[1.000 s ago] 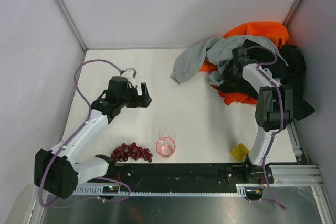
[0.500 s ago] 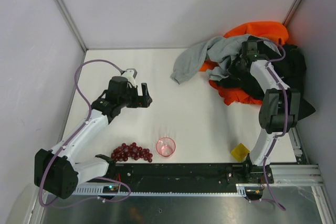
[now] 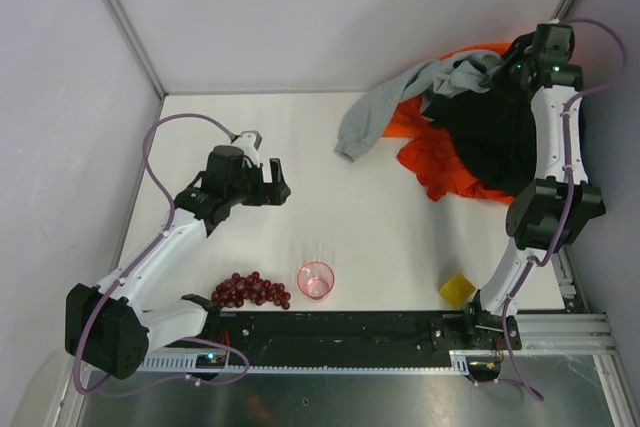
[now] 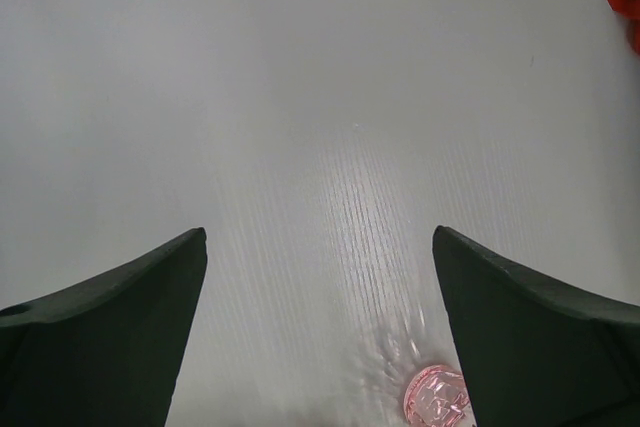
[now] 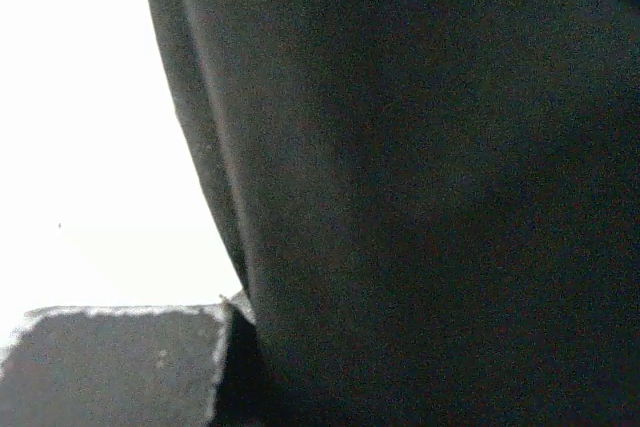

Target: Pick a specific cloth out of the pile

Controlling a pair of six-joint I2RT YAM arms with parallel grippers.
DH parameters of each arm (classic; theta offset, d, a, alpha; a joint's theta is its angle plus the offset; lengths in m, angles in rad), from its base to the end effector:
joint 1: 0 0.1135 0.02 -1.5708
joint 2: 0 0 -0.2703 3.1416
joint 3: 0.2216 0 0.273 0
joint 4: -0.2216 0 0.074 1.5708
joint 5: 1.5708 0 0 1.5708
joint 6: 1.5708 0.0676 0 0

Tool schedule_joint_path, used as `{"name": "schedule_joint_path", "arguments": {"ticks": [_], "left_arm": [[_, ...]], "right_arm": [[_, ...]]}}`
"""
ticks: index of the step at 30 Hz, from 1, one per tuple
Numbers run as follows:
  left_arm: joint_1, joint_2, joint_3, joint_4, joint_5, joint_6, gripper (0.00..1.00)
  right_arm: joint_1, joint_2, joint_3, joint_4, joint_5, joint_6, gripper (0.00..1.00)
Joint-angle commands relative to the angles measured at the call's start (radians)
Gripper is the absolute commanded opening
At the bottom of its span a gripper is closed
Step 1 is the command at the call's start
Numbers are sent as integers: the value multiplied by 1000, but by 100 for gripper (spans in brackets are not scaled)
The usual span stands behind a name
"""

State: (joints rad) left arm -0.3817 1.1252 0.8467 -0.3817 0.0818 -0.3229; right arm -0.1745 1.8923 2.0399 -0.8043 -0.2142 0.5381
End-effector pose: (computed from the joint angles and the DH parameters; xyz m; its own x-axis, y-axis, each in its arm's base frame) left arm 0.2650 -0.1123 0.2552 -0.6765 -0.0692 -0.7332 0.2283 0.9268 -0.2982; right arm 0.4663 -0.0676 0.3830 -0.5143 0.5992 -0.6136 0.3115 0.7971 0.5173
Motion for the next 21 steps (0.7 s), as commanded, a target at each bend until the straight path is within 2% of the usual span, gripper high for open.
{"name": "schedule_joint_path", "arguments": {"ticks": [1, 5, 12, 21], "left_arm": [[-11, -13, 6, 27, 3, 5, 100], [-11, -6, 7, 28, 5, 4, 100], [-14, 7, 8, 28, 3, 4, 100], [-17, 27, 10, 29, 2, 7, 100]], "right_arm": [[-66, 3, 168, 78, 90, -24, 0], [-82, 24, 222, 94, 185, -48, 0], [-100, 114, 182, 110, 286, -84, 0], [-152, 322, 57, 79, 183, -40, 0]]}}
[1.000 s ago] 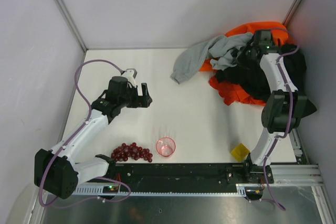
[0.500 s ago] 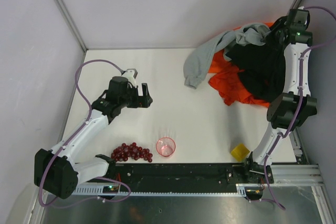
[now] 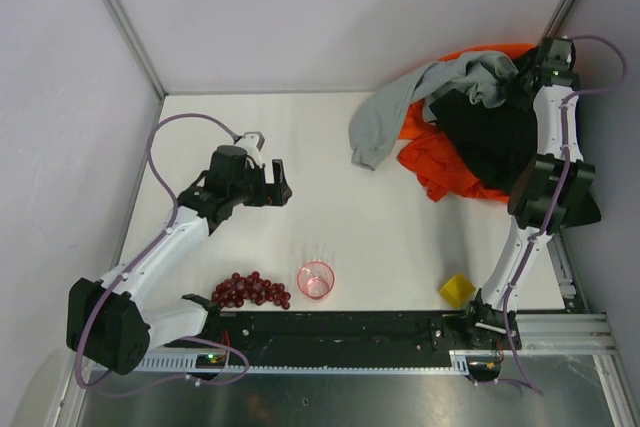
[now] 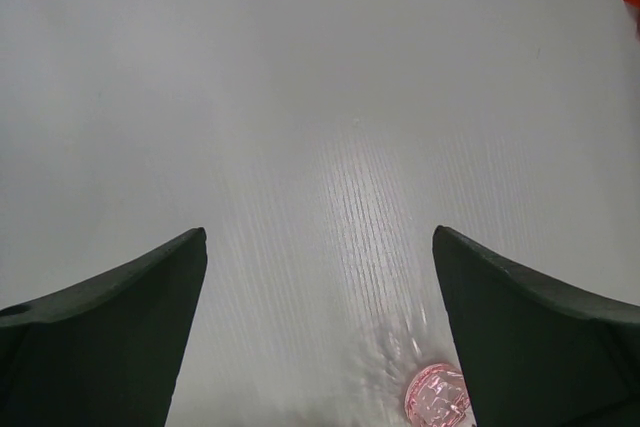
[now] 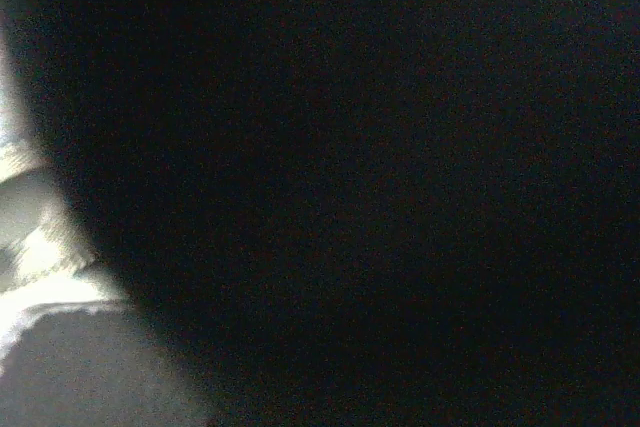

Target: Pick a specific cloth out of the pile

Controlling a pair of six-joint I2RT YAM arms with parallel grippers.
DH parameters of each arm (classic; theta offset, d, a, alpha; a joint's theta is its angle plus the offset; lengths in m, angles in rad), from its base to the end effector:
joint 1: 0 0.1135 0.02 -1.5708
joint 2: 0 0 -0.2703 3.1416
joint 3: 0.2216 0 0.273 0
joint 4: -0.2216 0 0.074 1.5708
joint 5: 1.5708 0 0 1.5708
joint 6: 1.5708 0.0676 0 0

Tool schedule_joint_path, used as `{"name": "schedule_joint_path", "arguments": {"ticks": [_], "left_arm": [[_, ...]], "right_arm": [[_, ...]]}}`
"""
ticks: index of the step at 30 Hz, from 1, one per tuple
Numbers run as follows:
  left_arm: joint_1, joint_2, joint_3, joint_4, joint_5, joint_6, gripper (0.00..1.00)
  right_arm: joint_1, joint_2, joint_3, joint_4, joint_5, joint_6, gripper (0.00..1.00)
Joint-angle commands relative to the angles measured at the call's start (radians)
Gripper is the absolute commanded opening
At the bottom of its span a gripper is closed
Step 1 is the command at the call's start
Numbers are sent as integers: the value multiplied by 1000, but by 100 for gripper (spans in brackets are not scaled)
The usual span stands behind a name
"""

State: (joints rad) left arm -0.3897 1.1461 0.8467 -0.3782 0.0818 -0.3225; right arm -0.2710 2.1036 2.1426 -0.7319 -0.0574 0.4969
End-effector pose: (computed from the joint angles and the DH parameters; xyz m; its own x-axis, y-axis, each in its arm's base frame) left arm 0.2670 -0.1156 0.2499 -0.6887 -0.0586 -0.7227 0.2312 0.9269 -0.2955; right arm 0.5116 -0.1381 0.3263 -0.4339 0.6145 -0.6589 0.4909 0.7745 0.3990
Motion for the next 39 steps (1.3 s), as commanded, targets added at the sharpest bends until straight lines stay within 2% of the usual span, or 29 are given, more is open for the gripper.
{"name": "schedule_joint_path", "arguments": {"ticks": [1, 8, 14, 21, 25, 27, 33, 39], "left_arm": [[-9, 8, 11, 25, 1, 7, 100], [-10, 2, 27, 23, -1, 24, 100], [-10, -20, 58, 22, 4, 54, 100], [-8, -44, 112, 22, 46, 31, 100], [-8, -73, 119, 22, 66, 26, 100], [-8, -89, 116, 22, 70, 21, 100], [-8, -125, 100, 22, 104, 0, 100], [-7, -164, 79, 20, 107, -11, 100]], "right_arm": [[-61, 140, -50, -5, 8, 5, 0], [-86, 291, -82, -69, -52, -21, 0], [-86, 310, -148, -71, -43, -27, 0], [-81, 263, -158, -85, -59, -78, 12], [-80, 184, -184, -102, -51, -107, 48], [-83, 128, -225, -99, -54, -114, 60], [-105, -105, -380, -38, -106, -94, 81], [-108, -279, -430, -51, -143, -99, 91]]}}
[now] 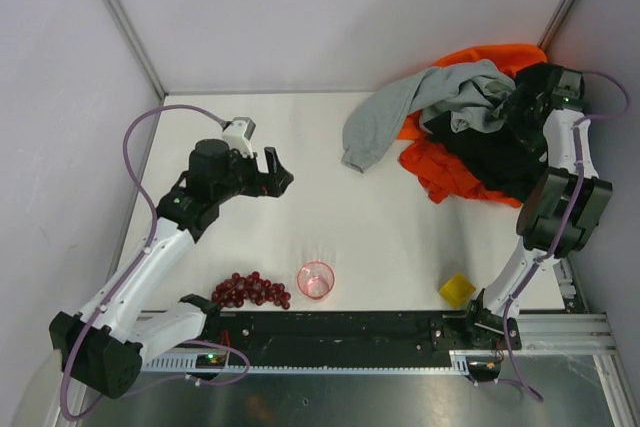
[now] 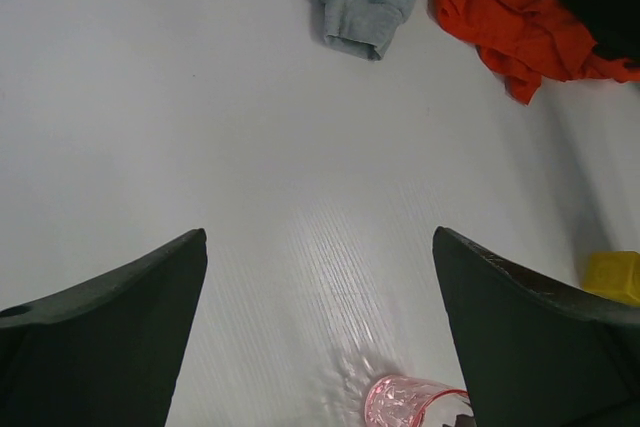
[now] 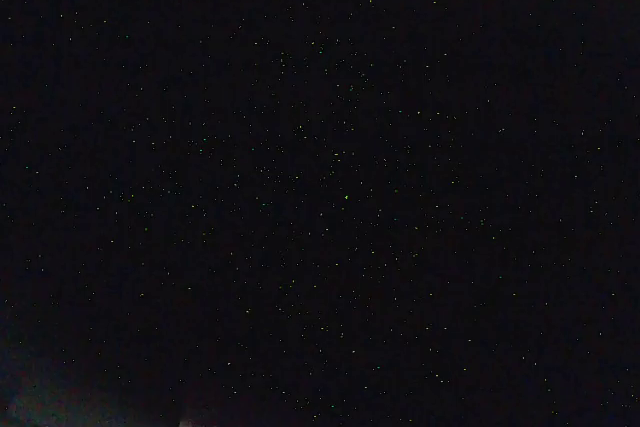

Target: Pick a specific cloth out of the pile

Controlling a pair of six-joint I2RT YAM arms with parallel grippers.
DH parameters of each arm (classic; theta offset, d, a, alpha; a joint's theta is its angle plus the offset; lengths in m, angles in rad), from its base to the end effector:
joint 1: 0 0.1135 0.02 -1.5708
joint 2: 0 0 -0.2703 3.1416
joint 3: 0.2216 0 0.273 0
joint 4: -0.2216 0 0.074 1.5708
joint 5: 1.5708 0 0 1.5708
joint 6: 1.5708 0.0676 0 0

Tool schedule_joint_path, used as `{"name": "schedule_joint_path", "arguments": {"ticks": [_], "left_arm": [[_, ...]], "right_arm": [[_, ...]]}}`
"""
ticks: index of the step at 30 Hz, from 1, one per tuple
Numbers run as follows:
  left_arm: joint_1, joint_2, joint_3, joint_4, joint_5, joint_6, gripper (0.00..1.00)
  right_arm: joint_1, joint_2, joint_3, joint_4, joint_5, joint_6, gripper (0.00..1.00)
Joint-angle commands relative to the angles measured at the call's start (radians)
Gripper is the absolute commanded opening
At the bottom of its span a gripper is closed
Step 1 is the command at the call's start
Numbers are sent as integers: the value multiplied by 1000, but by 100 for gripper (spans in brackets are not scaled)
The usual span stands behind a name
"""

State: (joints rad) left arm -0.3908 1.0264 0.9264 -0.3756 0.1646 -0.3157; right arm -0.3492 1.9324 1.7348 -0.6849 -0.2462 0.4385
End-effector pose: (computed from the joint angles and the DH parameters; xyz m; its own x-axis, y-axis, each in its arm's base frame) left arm 0.2510 -0.1154 0.3134 -0.5609 -0.1002 -0.8218 0.3538 0.8684 -0.3473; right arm 0.4540 -0.1478 0.2651 -0.5779 0.6487 -0.4952 0.4769 0.7609 0.4401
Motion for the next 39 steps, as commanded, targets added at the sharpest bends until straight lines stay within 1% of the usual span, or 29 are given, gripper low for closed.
{"name": "schedule_joint_path", "arguments": {"ticks": [1, 8, 16, 20, 25, 29, 34, 36, 38, 39], "left_arm": [[-6, -50, -5, 16, 23, -19, 100], [-5, -65, -22, 7, 24, -26, 100], [-5, -49, -33, 4, 37, -32, 100], [-6, -25, -21, 5, 48, -36, 100], [-5, 32, 5, 5, 74, -46, 100], [-5, 77, 31, 4, 99, -55, 100], [-7, 122, 77, 6, 129, -60, 100], [-7, 146, 98, 7, 144, -65, 100], [-8, 172, 118, 12, 158, -77, 100], [-11, 189, 127, 17, 167, -86, 100]], "right_arm": [[-30, -134, -29, -104, 37, -42, 92], [-30, -309, -75, -127, -32, -49, 99], [-6, -479, -184, -104, -96, -62, 99], [48, -518, -236, -93, -94, -72, 99], [170, -504, -298, -56, -52, -94, 92], [244, -446, -327, -20, -36, -100, 85], [297, -336, -333, 28, -37, -113, 71], [305, -299, -332, 49, -51, -113, 59], [307, -264, -329, 70, -63, -110, 45], [307, -249, -326, 81, -67, -109, 36]]}}
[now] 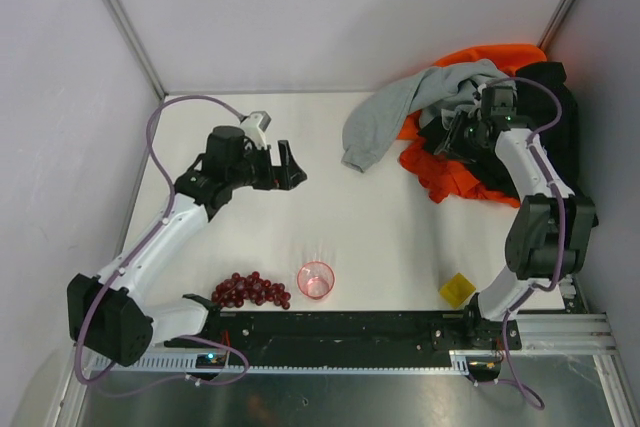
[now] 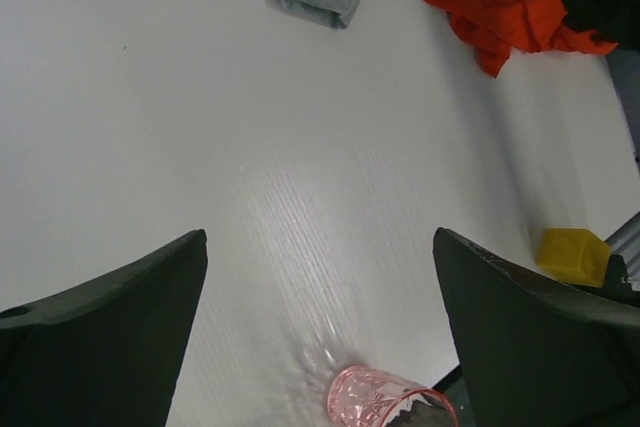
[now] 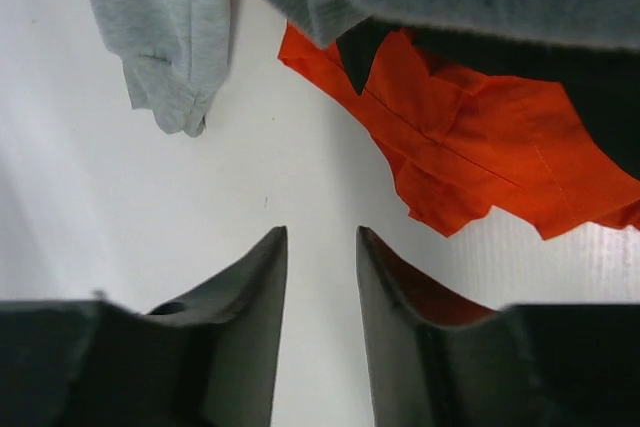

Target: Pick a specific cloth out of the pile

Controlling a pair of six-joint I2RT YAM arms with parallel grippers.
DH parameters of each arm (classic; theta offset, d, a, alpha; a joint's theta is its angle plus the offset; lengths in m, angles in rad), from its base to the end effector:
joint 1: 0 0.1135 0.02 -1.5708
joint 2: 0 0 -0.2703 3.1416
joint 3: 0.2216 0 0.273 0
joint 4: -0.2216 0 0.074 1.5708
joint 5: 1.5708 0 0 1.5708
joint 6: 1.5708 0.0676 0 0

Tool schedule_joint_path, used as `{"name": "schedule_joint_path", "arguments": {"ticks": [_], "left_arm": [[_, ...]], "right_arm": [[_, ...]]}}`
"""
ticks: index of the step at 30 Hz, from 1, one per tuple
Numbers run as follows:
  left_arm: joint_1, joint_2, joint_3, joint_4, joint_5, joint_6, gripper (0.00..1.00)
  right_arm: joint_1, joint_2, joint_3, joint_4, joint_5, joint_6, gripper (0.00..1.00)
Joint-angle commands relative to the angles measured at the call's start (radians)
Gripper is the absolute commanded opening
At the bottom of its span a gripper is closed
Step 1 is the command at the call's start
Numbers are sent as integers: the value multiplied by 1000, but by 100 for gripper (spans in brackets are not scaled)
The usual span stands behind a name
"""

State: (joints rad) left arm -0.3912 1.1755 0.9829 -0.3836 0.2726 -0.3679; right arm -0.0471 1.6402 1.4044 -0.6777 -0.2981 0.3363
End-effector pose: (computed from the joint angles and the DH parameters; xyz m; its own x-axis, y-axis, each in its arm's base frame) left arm 0.2754 -0.1333 0.2951 -0.6771 -0.0954 -0.7297 0.3563 0.8251 -0.4385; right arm 0.3969 0.0012 0.2695 -0.7908 0.3531 -0.5000 0.1342 0.8970 0.4211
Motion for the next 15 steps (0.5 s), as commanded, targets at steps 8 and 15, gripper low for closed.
{"name": "schedule_joint_path", "arguments": {"ticks": [8, 15], "left_arm": [[-57, 131, 123, 95, 59, -127, 100], [-113, 208, 174, 153, 51, -163, 100]], "right_arm": [[-19, 212, 147, 17, 23, -26, 8], [-110, 263, 286, -33, 7, -28, 3]]}}
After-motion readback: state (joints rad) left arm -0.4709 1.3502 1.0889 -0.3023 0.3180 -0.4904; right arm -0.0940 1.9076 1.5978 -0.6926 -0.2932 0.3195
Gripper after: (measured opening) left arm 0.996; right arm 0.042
